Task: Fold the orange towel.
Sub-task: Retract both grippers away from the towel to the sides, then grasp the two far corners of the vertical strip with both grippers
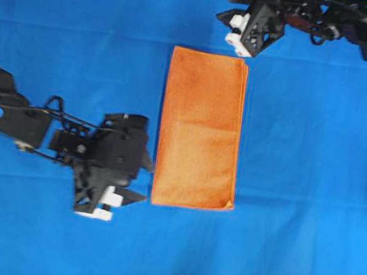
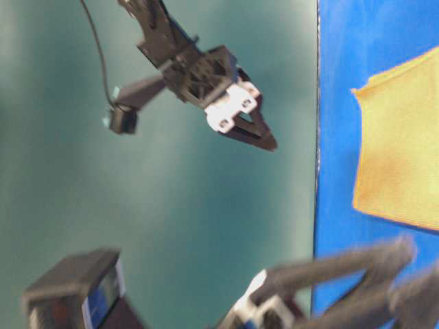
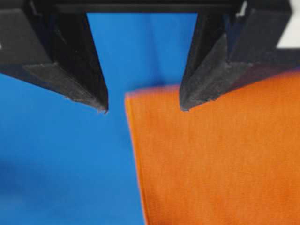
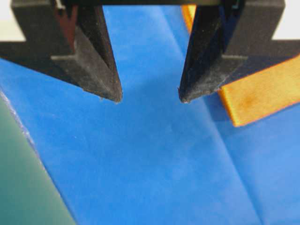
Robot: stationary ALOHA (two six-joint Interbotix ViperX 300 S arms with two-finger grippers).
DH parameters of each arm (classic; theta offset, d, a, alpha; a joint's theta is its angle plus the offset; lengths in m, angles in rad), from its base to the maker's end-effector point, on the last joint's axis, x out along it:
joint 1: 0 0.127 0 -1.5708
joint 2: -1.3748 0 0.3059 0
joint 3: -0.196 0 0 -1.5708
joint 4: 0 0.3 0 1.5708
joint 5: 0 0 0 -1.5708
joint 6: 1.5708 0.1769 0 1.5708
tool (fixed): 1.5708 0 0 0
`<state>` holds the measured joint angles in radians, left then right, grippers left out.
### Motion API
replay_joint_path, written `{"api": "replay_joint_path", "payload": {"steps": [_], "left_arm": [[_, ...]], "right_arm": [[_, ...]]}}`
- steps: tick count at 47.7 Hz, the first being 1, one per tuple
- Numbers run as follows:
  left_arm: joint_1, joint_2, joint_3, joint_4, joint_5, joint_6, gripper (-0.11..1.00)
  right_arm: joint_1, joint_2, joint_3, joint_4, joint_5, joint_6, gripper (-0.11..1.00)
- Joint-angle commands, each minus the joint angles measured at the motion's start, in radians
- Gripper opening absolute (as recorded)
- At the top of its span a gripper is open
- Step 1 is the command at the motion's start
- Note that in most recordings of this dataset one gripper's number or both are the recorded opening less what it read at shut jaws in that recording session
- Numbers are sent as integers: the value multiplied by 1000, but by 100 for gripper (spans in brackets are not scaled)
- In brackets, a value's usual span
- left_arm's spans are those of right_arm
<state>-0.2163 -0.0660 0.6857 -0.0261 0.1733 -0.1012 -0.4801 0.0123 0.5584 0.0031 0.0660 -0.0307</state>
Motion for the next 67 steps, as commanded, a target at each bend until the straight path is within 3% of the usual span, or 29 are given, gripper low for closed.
{"api": "replay_joint_path", "payload": {"steps": [1, 11, 24, 37, 56, 67], "left_arm": [[3, -94, 17, -2, 44, 2, 54], [18, -275, 104, -2, 9, 2, 54], [91, -552, 282, 0, -189, 23, 54], [184, -701, 417, 0, -259, 48, 54], [207, -698, 446, 0, -319, 48, 54], [318, -604, 426, 0, -402, 41, 56]], "right_arm": [[9, -94, 25, 2, -5, 3, 57], [66, -276, 163, 15, -26, 25, 57], [209, -555, 387, 31, -146, 112, 57], [305, -660, 528, 37, -261, 156, 57], [305, -618, 525, 44, -299, 160, 57], [232, -529, 465, 44, -298, 160, 57]]}}
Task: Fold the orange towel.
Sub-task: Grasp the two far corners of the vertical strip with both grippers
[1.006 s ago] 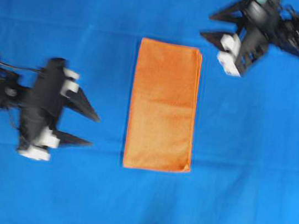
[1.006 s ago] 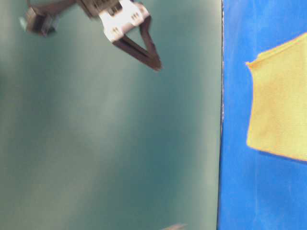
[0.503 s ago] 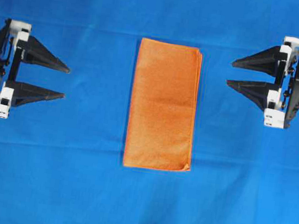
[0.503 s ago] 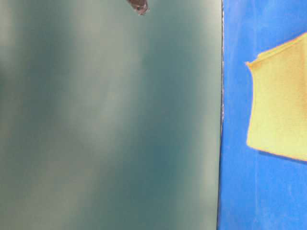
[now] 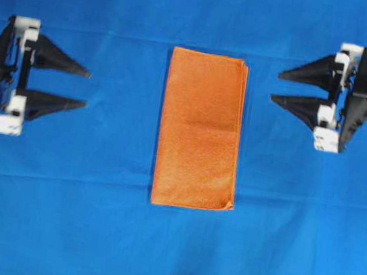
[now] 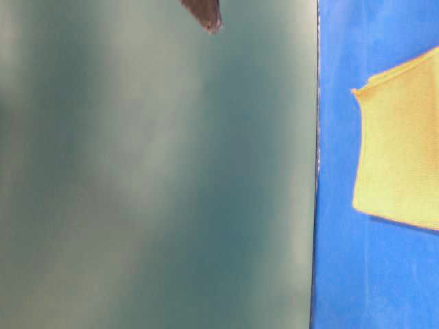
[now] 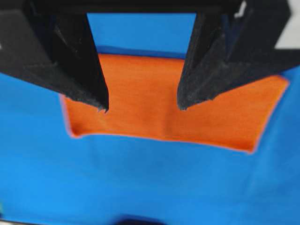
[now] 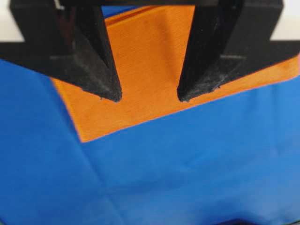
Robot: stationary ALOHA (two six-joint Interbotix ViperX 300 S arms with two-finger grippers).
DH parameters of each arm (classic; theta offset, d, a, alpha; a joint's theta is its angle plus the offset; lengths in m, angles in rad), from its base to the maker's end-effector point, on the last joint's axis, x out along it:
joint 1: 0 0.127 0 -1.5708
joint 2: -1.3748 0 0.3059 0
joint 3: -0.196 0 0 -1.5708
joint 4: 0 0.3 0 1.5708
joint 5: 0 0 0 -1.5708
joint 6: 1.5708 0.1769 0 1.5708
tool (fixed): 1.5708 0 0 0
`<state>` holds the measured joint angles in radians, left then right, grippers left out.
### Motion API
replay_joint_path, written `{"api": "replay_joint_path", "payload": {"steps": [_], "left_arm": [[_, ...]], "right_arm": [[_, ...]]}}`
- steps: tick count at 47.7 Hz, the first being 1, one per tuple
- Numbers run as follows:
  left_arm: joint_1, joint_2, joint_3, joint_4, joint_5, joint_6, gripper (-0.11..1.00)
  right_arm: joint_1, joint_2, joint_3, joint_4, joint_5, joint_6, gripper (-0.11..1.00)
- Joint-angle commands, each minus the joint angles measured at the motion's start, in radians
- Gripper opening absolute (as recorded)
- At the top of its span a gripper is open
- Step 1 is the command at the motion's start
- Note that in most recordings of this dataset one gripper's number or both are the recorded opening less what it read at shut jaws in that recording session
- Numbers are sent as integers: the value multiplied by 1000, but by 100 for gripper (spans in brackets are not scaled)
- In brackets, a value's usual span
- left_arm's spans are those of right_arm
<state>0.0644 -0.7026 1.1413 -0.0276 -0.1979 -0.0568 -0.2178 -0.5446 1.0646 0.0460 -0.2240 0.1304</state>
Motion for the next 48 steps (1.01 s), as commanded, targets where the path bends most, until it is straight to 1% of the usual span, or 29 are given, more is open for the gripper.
{"api": "replay_joint_path", "payload": {"steps": [1, 4, 9, 11, 17, 21, 29, 38, 43, 48], "left_arm": [[48, 46, -35, 2, -35, -3, 56], [89, 106, -55, 2, -52, -3, 58], [130, 213, -103, 2, -67, -3, 64], [143, 261, -123, 2, -72, -3, 68], [190, 425, -189, 2, -98, -3, 84], [221, 531, -222, 2, -135, -3, 90], [275, 742, -298, 2, -225, -3, 90], [319, 925, -377, 2, -258, -3, 90], [345, 985, -410, 2, -258, -3, 90], [362, 1015, -425, 2, -258, -3, 90]], "right_arm": [[-43, 41, -48, 2, -8, -2, 57], [-89, 97, -69, 0, -6, -2, 58], [-140, 179, -107, -3, -6, -9, 58], [-156, 216, -120, -3, -6, -11, 59], [-199, 327, -147, -5, -12, -12, 63], [-216, 393, -160, -5, -15, -12, 64], [-235, 525, -184, -5, -44, -12, 64], [-245, 634, -210, 0, -83, -12, 64], [-245, 673, -221, 0, -92, -9, 64], [-244, 696, -227, 2, -92, -8, 64]]}}
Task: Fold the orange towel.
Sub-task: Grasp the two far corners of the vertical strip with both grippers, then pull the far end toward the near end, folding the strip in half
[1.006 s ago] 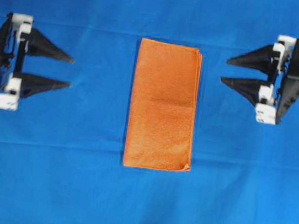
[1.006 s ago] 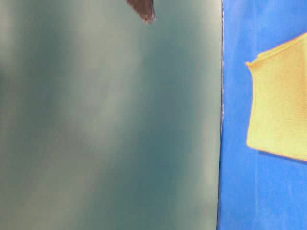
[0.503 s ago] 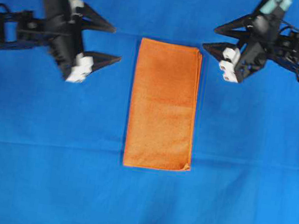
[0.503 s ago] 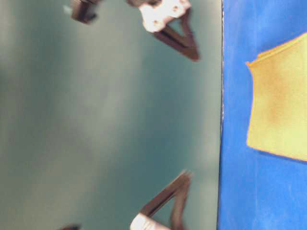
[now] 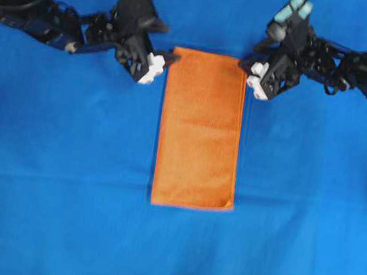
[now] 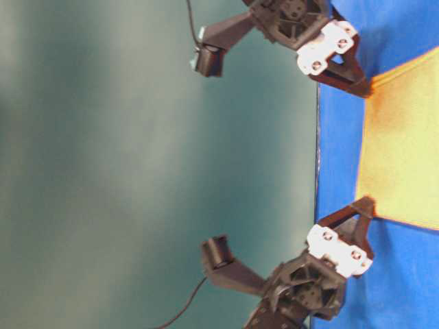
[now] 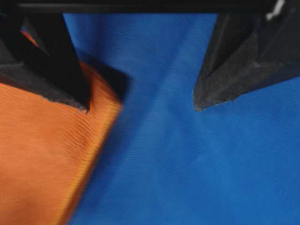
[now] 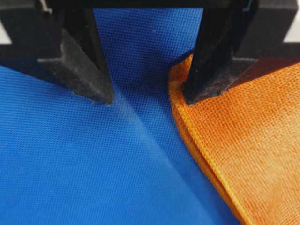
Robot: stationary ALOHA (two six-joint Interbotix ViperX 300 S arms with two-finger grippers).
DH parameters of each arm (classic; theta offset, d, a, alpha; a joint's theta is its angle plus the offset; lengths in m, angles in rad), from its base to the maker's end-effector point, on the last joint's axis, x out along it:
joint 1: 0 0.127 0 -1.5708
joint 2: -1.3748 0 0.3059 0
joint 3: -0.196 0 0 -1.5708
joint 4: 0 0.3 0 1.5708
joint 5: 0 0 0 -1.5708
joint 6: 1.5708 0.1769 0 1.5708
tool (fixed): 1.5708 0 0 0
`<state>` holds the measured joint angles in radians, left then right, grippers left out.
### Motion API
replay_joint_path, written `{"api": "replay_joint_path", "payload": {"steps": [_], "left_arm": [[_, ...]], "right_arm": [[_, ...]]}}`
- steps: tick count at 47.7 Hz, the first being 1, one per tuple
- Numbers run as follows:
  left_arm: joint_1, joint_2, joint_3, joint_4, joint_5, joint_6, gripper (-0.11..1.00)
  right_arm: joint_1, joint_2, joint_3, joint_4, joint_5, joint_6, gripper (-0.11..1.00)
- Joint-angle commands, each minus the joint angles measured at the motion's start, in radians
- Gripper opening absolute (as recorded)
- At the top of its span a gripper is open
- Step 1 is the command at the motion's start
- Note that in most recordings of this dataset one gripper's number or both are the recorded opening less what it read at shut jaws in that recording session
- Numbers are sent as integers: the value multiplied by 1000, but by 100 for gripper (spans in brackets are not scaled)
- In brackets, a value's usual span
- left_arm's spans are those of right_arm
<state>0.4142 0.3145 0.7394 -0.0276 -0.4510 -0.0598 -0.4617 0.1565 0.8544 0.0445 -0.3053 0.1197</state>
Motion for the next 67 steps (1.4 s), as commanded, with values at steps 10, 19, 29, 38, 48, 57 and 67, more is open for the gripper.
{"api": "replay_joint_path", "payload": {"steps": [10, 19, 29, 38, 48, 57, 67], "left_arm": [[12, 9, -26, 2, -3, 0, 86], [-14, 11, -28, 2, 2, 17, 56], [-43, 14, -32, 2, 9, 61, 4], [-44, 9, -32, 2, 34, 64, 2], [-34, -34, -37, 2, 67, 86, 2], [2, -97, -52, 2, 121, 140, 2], [44, -123, -81, 2, 161, 204, 2]], "right_arm": [[8, 21, -12, 3, -8, 6, 62], [52, 21, -8, 3, -6, 8, 31], [74, 21, -2, 28, -11, 21, 3], [74, 20, 0, 35, -11, 21, 3], [63, -17, 0, 35, -11, 17, 3], [3, -66, -3, 31, -12, -2, 3], [-54, -92, -12, 31, -11, -38, 3]]}}
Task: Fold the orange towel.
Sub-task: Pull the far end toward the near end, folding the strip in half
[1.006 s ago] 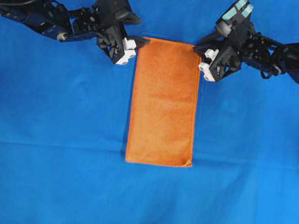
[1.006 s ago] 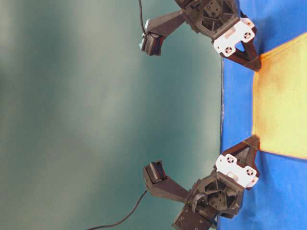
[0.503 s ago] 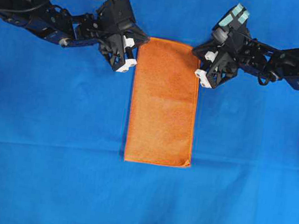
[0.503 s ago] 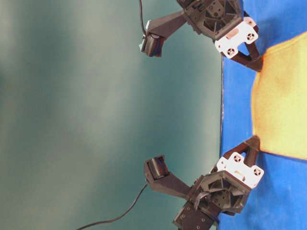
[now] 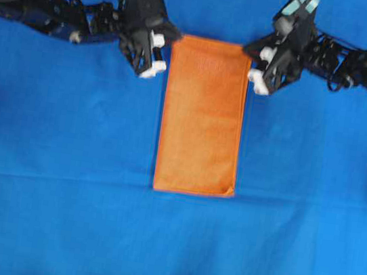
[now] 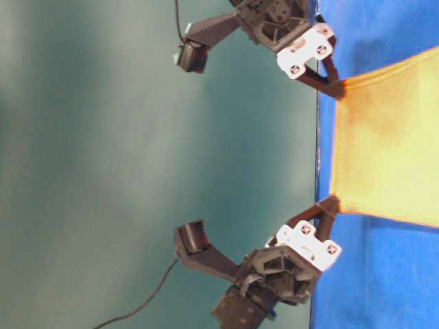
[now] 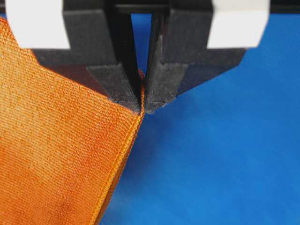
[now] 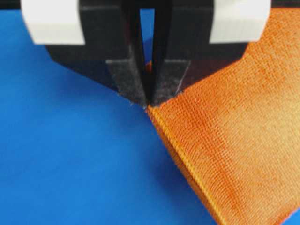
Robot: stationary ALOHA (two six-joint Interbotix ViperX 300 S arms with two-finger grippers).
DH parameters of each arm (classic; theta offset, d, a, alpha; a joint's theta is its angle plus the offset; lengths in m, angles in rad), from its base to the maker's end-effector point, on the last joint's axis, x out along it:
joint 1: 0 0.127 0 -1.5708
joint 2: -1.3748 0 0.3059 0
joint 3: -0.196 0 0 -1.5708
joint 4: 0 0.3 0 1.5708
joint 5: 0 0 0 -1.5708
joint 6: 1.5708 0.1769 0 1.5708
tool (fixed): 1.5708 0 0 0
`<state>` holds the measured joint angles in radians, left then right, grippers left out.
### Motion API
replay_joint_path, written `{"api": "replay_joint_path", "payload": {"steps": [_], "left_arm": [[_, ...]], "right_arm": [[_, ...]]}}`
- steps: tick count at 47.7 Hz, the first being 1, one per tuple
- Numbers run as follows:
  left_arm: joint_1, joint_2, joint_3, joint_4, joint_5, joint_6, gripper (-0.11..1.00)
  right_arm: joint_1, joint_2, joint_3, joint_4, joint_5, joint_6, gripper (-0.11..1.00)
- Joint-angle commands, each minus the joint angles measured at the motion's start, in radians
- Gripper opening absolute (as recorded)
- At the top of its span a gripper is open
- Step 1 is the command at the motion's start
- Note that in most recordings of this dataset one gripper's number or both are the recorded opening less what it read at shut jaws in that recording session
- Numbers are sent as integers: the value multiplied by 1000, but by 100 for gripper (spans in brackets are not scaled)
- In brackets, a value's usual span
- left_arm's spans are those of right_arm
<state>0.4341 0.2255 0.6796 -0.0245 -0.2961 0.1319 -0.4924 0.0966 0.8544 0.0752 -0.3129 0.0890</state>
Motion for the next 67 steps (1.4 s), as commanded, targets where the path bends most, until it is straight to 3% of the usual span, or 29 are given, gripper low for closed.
{"api": "replay_joint_path", "payload": {"steps": [1, 23, 35, 51, 67], "left_arm": [[29, -32, -25, -2, 8, 17, 2], [54, -26, -55, -2, 20, 57, 2], [20, -91, -40, -2, 67, 61, 2], [-115, -219, 43, -2, 95, 52, 2], [-342, -252, 114, -2, 120, -8, 2]], "right_arm": [[-28, -34, -14, -2, -3, -11, 3], [-54, -38, -38, -2, 0, -32, 3], [-26, -118, -3, 2, 28, -23, 3], [110, -290, 80, 9, 67, -3, 3], [331, -305, 110, 9, 150, 71, 3]]}}
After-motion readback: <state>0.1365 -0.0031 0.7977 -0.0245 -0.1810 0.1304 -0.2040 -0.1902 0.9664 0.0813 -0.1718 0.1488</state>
